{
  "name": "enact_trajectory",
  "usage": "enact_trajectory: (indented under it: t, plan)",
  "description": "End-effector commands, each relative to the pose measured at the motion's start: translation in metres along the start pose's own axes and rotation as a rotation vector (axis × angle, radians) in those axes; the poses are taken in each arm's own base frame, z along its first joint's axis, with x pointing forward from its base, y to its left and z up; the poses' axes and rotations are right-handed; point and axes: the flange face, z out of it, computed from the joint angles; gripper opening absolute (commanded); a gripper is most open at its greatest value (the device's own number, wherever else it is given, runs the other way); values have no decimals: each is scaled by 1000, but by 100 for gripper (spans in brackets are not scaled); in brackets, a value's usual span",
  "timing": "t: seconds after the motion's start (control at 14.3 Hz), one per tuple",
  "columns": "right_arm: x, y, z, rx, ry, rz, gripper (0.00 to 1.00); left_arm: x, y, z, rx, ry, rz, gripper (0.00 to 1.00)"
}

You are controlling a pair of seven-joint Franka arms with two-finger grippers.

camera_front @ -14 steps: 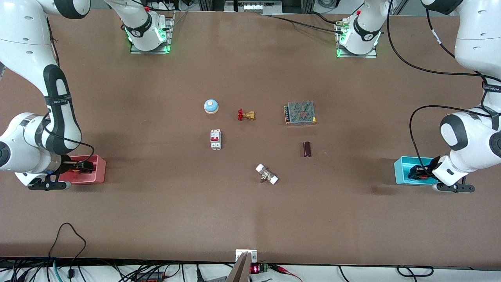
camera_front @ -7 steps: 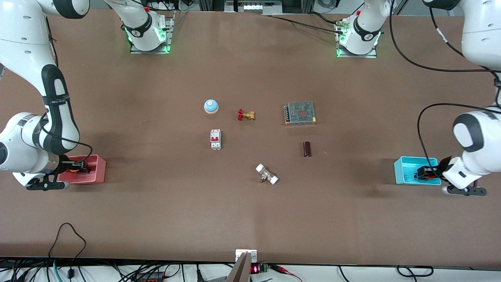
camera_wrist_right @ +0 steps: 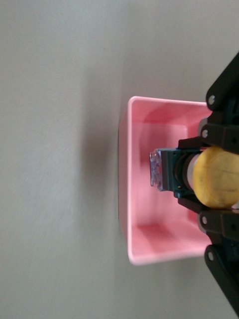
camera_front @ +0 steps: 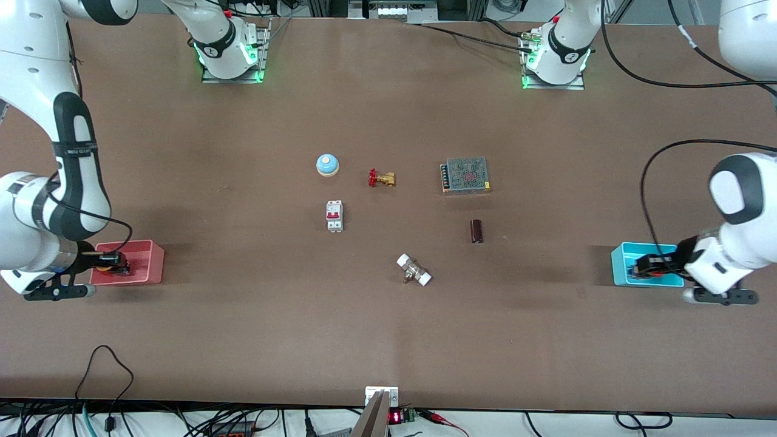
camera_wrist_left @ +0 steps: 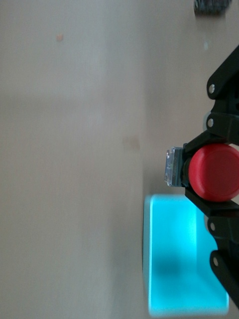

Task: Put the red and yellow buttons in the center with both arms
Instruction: 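Lift the yellow button with the right gripper while the left gripper lifts the red button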

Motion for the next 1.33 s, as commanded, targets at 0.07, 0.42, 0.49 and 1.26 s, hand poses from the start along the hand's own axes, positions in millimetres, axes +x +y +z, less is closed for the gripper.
enact_trajectory:
  t: [0.07,0.42,0.49,1.26]
  plan:
    - [-6,-51,-98,37,-10,-48,32,-42,83,38,6,42,-86,1]
    - [0,-137,-93,38,-54,32,32,-84,160,99,34,76,-127,1]
    - [3,-151,-84,34,-67,23,33,-88,169,102,50,76,-126,1]
    - [3,-283,11,106,-144,68,33,-114,224,118,140,105,-189,1]
